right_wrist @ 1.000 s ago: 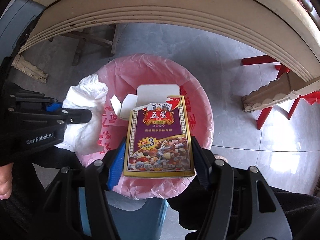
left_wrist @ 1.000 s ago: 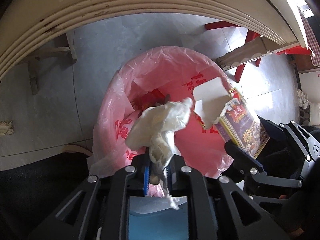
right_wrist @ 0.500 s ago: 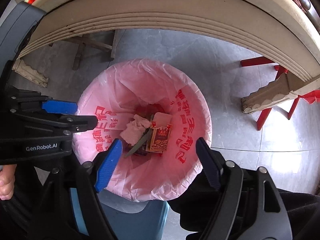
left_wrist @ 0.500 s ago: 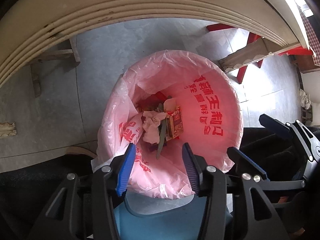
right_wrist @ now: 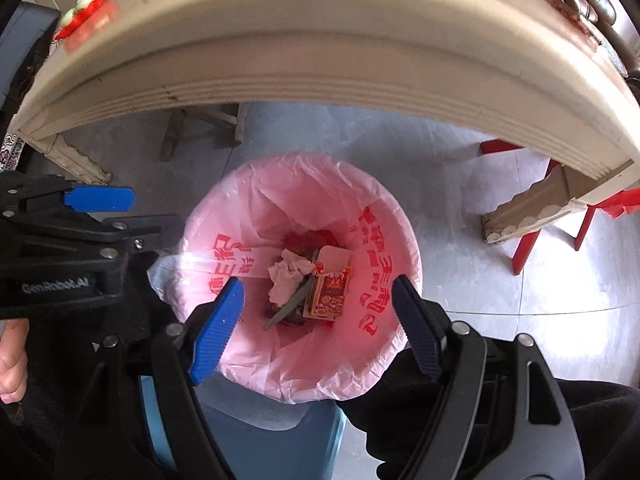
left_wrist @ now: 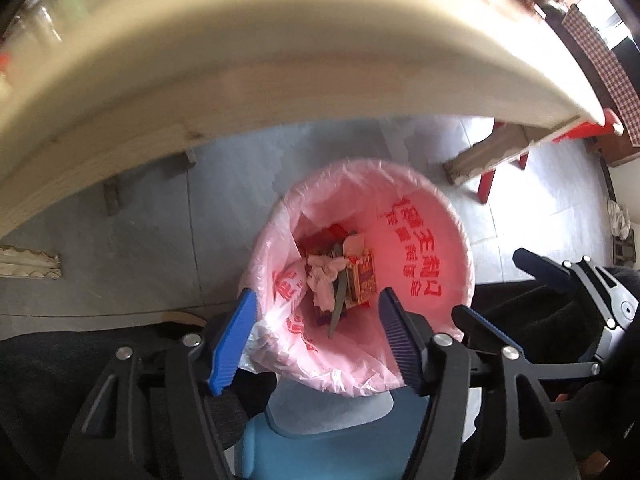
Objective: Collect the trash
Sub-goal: 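Raise both open tools from the bin back toward the table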
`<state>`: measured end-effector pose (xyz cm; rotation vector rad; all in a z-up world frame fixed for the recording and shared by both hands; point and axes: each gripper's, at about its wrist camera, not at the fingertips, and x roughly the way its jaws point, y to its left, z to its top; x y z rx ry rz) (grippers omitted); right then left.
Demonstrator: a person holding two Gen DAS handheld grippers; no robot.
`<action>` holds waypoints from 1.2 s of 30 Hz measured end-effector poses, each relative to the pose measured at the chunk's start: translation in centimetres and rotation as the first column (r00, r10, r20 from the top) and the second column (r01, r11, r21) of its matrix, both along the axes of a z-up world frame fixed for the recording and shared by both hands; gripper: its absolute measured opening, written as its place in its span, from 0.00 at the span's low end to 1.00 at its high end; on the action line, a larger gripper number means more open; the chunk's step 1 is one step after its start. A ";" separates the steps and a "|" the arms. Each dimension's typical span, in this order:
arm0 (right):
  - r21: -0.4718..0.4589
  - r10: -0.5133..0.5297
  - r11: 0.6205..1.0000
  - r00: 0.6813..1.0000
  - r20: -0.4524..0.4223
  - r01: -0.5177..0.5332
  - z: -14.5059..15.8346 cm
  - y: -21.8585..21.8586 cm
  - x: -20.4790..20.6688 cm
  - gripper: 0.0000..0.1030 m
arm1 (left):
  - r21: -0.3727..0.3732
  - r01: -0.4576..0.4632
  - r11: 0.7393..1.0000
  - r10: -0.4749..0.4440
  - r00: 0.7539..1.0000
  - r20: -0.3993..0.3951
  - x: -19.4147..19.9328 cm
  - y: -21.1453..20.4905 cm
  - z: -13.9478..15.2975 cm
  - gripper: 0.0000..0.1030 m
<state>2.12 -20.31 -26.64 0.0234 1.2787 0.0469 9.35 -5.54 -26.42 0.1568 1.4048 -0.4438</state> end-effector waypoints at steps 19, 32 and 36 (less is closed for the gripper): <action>0.009 -0.014 1.000 0.966 0.257 0.012 12.4 -0.2 -1.7 0.82 | -0.115 -0.053 0.992 0.085 0.949 0.305 -2.0 2.8 14.6 0.82; 0.005 -0.026 1.000 0.908 0.419 0.027 19.4 -1.6 -1.7 0.86 | -0.167 -0.087 0.982 0.149 0.901 0.408 -0.6 4.0 21.5 0.82; 0.006 -0.034 0.999 0.888 0.458 0.035 20.9 -2.6 -0.2 0.87 | -0.168 -0.080 0.983 0.147 0.886 0.439 1.0 3.5 23.0 0.82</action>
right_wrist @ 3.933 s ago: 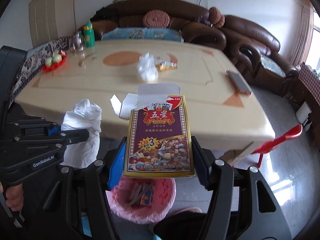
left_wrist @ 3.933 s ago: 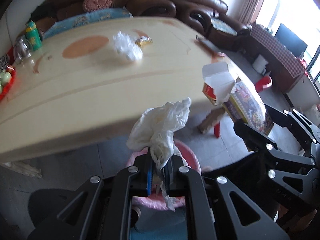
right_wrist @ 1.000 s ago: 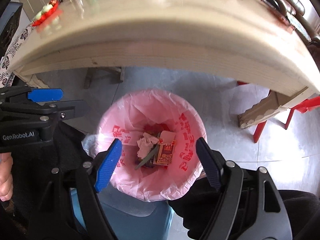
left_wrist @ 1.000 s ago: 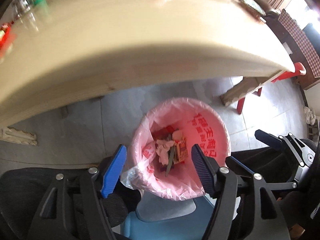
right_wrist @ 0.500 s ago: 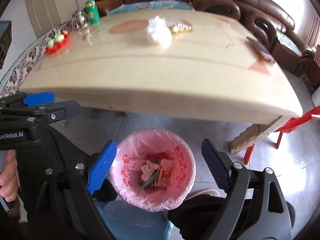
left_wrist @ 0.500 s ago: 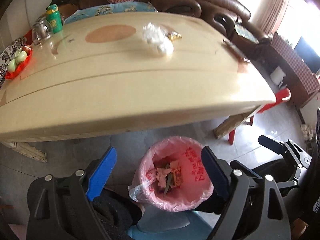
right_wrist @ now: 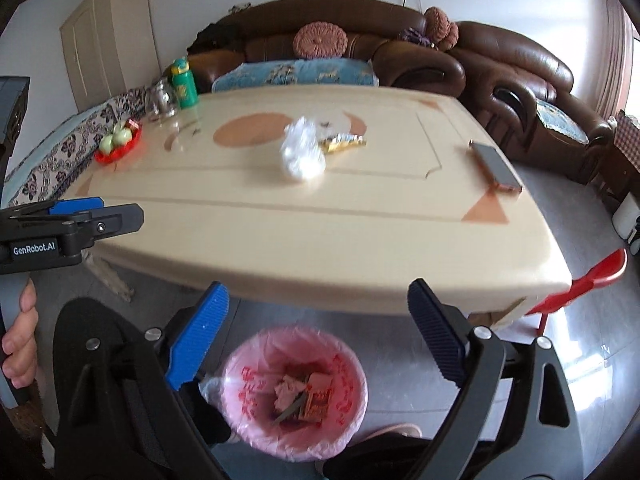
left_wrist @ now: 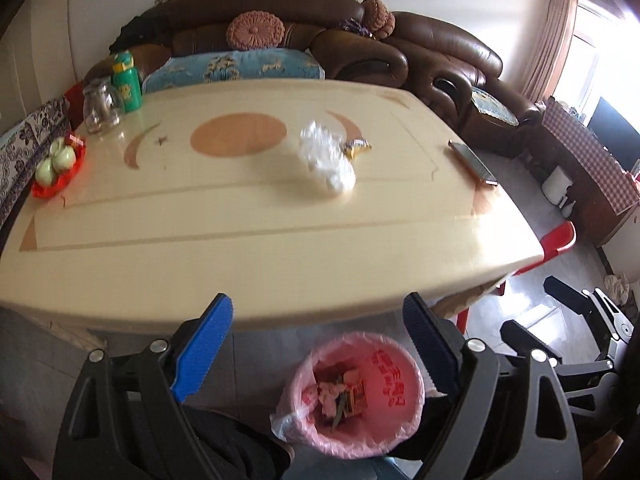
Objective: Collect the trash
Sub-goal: 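Raise both open tools from the bin back toward the table, then grasp the clear bag with the left tool while the right tool grasps the snack bar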
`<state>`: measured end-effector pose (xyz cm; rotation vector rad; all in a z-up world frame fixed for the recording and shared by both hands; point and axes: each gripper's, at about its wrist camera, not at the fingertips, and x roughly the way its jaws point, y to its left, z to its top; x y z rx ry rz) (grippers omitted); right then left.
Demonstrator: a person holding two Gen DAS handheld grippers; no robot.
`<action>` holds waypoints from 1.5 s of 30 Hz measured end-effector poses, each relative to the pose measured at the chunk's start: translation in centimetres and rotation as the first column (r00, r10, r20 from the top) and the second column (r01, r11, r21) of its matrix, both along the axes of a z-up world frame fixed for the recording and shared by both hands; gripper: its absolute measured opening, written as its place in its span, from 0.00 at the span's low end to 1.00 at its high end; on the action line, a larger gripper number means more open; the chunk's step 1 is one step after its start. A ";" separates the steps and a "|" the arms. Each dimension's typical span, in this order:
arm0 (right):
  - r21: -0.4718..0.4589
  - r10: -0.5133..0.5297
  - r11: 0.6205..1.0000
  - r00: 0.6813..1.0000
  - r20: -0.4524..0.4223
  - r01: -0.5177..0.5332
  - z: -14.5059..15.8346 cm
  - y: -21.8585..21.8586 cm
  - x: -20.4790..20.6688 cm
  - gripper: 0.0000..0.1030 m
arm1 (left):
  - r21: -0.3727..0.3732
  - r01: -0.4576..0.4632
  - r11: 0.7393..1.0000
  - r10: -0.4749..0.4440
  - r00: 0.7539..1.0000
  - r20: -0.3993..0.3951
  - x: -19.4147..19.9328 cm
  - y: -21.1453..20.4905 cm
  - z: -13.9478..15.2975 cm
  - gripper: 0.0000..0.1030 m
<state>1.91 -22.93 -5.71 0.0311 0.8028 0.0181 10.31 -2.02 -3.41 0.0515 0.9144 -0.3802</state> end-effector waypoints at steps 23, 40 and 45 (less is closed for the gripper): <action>-0.007 0.029 1.000 0.998 0.058 -0.029 1.7 -3.8 13.7 0.88 | 0.064 -0.008 0.998 0.006 1.000 0.026 13.2 -5.0 -0.4 0.84; 0.030 0.068 0.997 0.996 -0.062 -0.066 -2.7 -6.6 27.2 0.88 | 0.118 0.017 0.993 -0.007 0.996 -0.087 25.1 -11.0 -9.4 0.84; 0.145 0.090 0.987 0.983 -0.158 -0.067 -5.1 -7.7 32.3 0.88 | 0.113 -0.011 0.994 0.026 0.990 -0.139 28.2 -11.7 -12.1 0.84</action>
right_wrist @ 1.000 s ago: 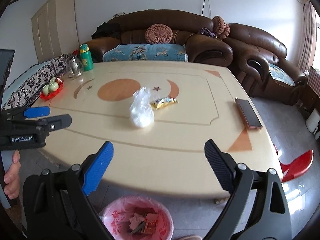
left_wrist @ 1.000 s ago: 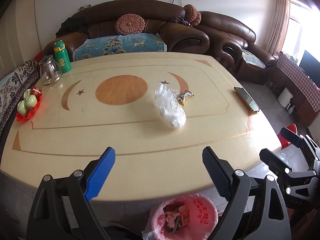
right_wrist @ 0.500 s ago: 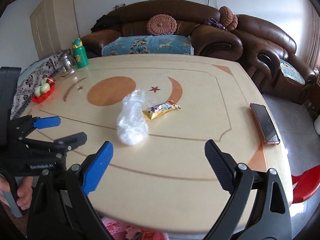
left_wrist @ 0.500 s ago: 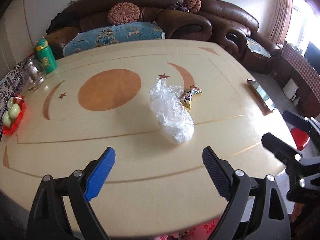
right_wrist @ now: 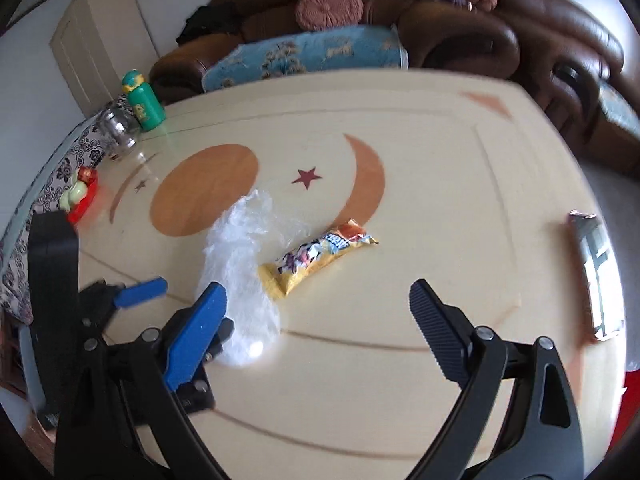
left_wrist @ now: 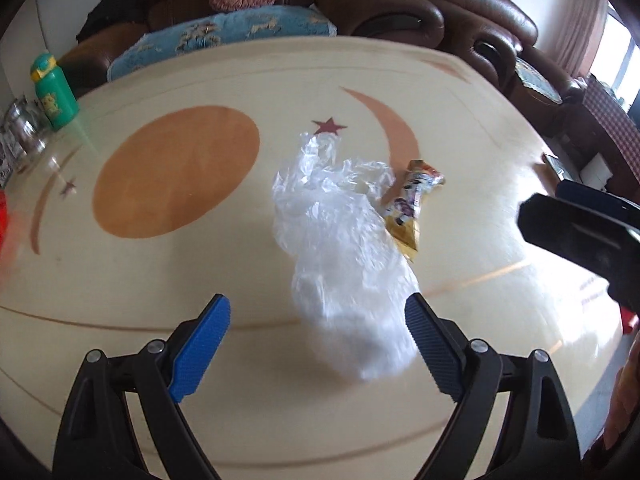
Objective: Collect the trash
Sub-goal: 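Grasp the clear bag with the left tool while the right tool grasps the snack bar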
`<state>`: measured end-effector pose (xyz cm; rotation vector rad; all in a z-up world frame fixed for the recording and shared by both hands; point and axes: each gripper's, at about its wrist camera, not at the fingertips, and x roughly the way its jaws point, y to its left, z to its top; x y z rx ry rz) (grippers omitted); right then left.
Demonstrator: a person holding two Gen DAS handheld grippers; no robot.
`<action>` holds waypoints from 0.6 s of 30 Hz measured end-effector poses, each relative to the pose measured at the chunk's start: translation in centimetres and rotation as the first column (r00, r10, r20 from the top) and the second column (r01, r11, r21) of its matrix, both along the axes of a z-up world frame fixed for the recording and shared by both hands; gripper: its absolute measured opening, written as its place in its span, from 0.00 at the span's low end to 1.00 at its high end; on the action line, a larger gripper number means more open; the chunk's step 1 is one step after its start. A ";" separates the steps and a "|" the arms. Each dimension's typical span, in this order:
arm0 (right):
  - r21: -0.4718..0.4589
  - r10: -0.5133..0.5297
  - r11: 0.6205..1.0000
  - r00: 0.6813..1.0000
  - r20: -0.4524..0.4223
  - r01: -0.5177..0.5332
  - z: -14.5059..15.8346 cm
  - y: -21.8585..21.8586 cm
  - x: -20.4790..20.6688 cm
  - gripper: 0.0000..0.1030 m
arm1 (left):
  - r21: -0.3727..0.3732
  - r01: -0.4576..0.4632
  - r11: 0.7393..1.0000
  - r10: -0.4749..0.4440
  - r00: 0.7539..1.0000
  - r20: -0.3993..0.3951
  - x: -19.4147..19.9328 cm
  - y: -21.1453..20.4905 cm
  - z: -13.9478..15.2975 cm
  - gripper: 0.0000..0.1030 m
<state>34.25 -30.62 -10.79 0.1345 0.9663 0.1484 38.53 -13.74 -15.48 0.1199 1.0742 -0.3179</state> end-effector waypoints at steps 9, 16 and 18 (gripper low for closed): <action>0.160 -0.018 0.986 0.983 -0.185 0.048 -4.7 -1.7 6.6 0.88 | -0.020 -0.046 0.999 0.045 0.997 -0.057 2.4 -0.2 -2.3 0.84; 0.200 0.001 0.979 0.971 -0.240 0.049 -5.9 -1.0 7.9 0.88 | -0.037 -0.059 0.998 0.056 0.996 -0.073 3.2 0.2 -2.7 0.84; 0.199 -0.013 0.978 0.965 -0.264 0.068 -6.4 -0.8 8.7 0.88 | -0.082 -0.083 0.993 0.074 0.992 -0.106 3.7 0.9 -2.7 0.84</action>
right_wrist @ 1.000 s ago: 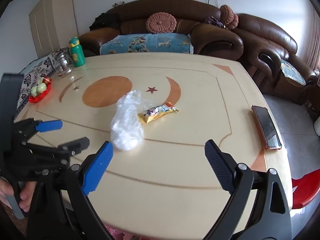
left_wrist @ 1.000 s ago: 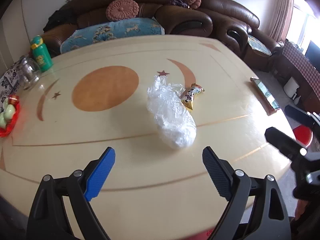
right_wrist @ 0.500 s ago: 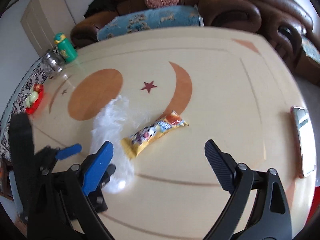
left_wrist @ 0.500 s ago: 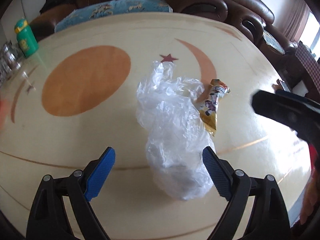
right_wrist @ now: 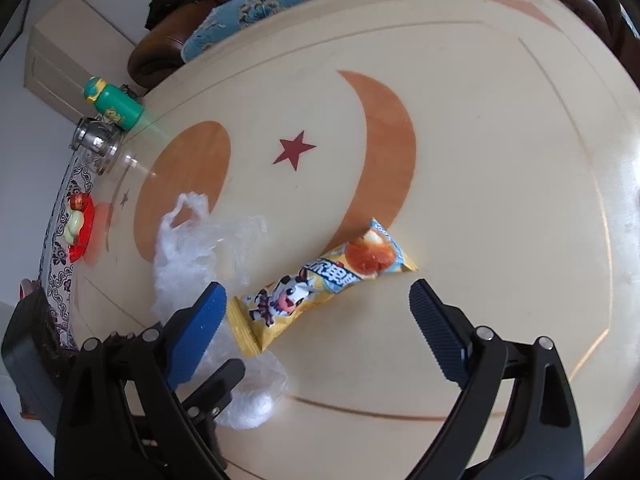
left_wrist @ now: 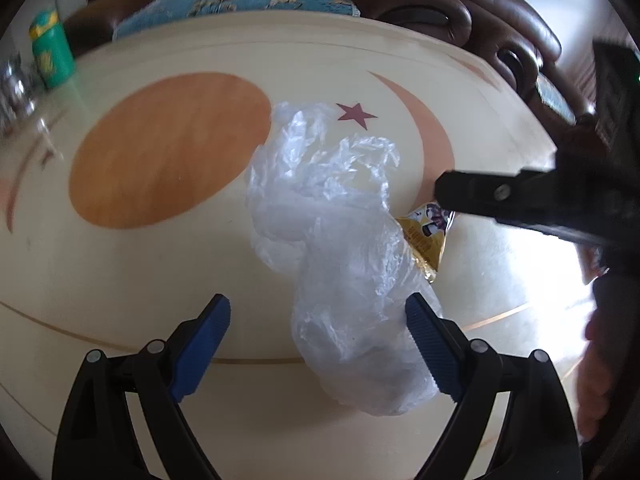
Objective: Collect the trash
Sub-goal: 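Grasp the clear bag with the left tool while the right tool grasps the snack bar, then carry the clear bag in the left tool while the right tool carries the snack bar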
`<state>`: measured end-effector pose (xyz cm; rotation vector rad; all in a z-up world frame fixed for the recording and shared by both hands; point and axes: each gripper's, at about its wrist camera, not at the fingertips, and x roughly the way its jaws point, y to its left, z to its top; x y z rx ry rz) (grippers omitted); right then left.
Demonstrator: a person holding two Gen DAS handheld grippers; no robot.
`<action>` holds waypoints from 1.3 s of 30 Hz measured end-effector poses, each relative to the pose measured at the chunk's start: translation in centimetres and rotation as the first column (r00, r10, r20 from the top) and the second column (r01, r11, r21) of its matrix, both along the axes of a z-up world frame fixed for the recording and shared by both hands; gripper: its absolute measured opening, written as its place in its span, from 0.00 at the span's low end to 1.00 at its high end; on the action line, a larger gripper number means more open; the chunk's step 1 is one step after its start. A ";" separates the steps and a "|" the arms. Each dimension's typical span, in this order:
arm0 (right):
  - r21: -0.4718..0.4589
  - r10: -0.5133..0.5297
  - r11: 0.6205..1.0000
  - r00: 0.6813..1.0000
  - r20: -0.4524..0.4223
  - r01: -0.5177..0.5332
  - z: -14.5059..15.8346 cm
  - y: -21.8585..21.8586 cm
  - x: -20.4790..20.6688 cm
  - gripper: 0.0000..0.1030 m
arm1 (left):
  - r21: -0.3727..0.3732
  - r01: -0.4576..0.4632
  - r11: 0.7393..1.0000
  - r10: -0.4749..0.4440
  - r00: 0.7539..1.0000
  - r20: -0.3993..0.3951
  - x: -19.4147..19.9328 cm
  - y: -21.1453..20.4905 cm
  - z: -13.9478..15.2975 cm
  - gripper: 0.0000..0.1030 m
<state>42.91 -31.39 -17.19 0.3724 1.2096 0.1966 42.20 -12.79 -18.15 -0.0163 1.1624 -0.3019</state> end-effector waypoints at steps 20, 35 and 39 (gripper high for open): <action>-0.295 0.019 0.955 0.999 -0.048 -0.033 -0.5 2.4 1.7 0.35 | -0.028 -0.071 0.997 0.069 0.996 -0.056 1.5 0.1 0.5 0.39; -0.299 0.114 0.947 0.993 -0.033 -0.119 -0.2 1.7 -1.2 0.18 | -0.066 -0.029 0.997 0.023 0.996 -0.085 1.3 1.1 1.2 0.22; -0.297 0.113 0.948 0.993 -0.028 -0.116 -0.2 2.2 -1.2 0.18 | -0.102 -0.034 0.994 0.024 0.995 -0.097 1.4 1.5 1.5 0.19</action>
